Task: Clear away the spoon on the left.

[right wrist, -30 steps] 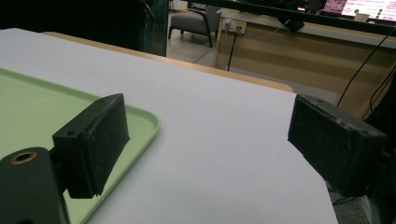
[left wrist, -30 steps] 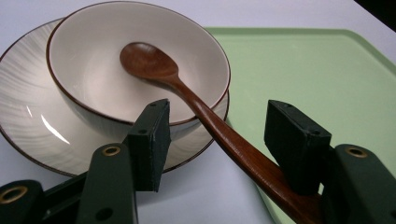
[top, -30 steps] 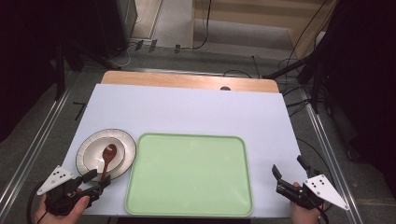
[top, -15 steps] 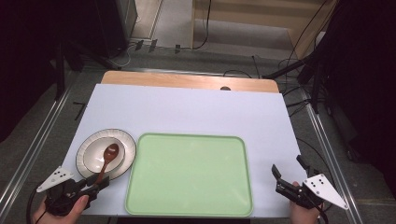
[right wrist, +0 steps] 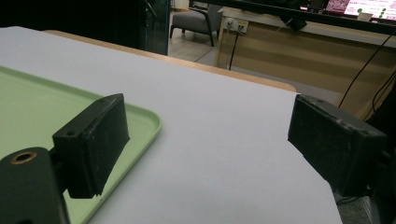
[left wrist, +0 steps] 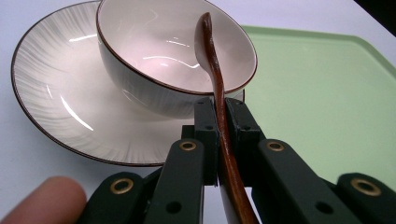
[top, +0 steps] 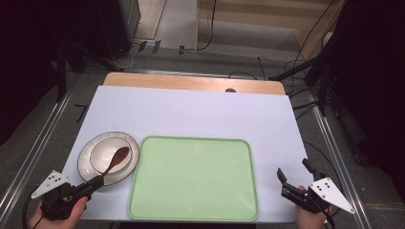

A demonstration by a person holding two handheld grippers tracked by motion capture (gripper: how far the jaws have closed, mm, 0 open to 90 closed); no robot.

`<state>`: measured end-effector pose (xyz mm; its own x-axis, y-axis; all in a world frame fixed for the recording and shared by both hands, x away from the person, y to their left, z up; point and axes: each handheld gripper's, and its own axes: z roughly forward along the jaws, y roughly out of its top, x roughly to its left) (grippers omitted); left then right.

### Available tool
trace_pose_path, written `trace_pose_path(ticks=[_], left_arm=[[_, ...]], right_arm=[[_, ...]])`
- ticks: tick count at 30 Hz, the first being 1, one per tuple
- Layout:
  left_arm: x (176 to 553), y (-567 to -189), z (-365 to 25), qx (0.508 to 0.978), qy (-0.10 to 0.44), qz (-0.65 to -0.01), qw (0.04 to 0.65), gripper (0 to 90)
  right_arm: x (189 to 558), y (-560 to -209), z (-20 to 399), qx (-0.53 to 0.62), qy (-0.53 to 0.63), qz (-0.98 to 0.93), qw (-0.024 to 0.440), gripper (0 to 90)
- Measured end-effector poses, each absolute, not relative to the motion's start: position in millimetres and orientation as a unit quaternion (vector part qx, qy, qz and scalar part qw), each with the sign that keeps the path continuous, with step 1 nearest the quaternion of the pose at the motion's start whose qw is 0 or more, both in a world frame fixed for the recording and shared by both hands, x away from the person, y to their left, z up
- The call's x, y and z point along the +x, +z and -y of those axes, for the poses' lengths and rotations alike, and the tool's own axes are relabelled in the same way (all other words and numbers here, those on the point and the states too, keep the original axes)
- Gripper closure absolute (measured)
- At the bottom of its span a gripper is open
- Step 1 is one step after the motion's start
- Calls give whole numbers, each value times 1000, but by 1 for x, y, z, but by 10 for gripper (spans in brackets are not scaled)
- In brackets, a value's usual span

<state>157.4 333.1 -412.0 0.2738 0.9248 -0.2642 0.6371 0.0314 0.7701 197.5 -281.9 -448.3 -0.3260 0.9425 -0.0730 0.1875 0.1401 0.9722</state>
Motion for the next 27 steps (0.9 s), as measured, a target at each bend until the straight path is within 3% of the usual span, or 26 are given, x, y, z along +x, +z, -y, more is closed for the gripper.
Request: trace_pose_path(ticks=[27], left_arm=[[147,-397,-317,672,248,-508,478,852]], right_arm=[[198,-449,282,426,492,-652,389,130]])
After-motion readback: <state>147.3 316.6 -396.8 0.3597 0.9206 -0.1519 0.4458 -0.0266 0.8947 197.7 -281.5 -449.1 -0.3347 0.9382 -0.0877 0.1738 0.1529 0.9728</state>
